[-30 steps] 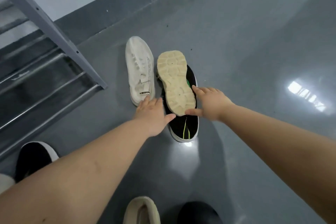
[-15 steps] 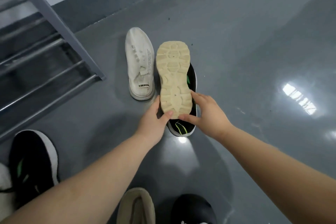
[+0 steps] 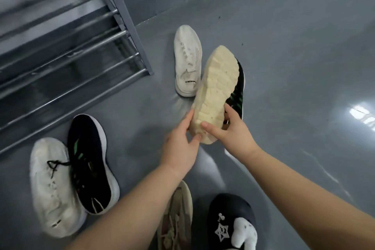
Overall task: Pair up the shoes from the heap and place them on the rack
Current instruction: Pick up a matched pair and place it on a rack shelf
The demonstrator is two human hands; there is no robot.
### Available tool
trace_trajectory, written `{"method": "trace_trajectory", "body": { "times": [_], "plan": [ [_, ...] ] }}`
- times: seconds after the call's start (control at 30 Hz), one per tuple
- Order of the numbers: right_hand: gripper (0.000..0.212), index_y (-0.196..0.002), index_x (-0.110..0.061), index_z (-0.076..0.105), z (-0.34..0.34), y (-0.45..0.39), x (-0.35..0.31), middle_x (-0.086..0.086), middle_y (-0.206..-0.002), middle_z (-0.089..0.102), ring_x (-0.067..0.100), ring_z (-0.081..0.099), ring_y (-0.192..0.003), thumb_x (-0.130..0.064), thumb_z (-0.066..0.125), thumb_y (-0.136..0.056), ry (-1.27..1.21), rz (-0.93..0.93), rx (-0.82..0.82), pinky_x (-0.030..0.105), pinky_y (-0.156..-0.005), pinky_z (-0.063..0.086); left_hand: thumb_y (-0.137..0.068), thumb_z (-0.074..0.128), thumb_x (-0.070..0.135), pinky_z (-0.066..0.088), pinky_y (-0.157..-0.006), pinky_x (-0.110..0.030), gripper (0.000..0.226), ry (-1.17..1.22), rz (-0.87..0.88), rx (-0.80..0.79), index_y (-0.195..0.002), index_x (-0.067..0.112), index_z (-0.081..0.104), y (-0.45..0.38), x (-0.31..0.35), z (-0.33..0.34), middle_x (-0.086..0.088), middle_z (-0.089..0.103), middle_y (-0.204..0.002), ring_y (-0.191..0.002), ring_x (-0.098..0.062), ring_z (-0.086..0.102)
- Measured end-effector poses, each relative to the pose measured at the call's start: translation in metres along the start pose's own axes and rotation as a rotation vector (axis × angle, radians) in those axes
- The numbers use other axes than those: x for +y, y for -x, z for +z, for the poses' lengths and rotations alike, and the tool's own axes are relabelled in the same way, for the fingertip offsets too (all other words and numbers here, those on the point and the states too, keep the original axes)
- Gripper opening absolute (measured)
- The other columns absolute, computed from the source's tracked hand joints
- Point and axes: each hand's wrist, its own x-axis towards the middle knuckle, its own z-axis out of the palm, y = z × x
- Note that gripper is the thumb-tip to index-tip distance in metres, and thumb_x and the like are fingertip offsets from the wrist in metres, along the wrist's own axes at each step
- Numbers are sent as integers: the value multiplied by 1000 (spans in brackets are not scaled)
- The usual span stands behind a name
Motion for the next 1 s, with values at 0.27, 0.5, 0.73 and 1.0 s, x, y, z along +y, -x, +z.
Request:
{"method": "trace_trajectory", "body": {
  "times": [0.27,0.5,0.73,1.0],
  "plan": [
    [20,-99,-30,58,20,-2,-6,1,-93,73,23,69,-91,-18,68,-85,-347,164,-44,47,-91,53,-82,68,32,31,-108,-23,70,116,10,31,-143,36,33,-1,-2,-23,11,47,-140,-130,-6,42],
    [35,-127,-21,54,29,-1,-11,-9,-112,69,5,65,-104,-17,58,-92,-345,146,-249,22,-88,53,-90,49,45,51,-93,-41,37,709,-431,-209,-114,19,61,-15,-10,-33,-6,68,-114,-107,-21,64],
    [29,-120,-15,60,33,-2,-8,3,-109,71,15,68,-98,-17,58,-91,-309,141,-220,36,-86,55,-78,71,40,46,-94,-17,64,344,-245,-74,-132,33,39,-4,-25,-35,15,54,-121,-106,-2,56],
    [40,-126,-4,52,40,-1,4,13,-112,69,28,68,-98,-7,63,-88,-315,250,-233,48,-86,54,-63,78,52,47,-98,-36,79,355,-358,-41,-131,25,49,2,-50,-38,0,52,-130,-110,-14,58]
  ]
}}
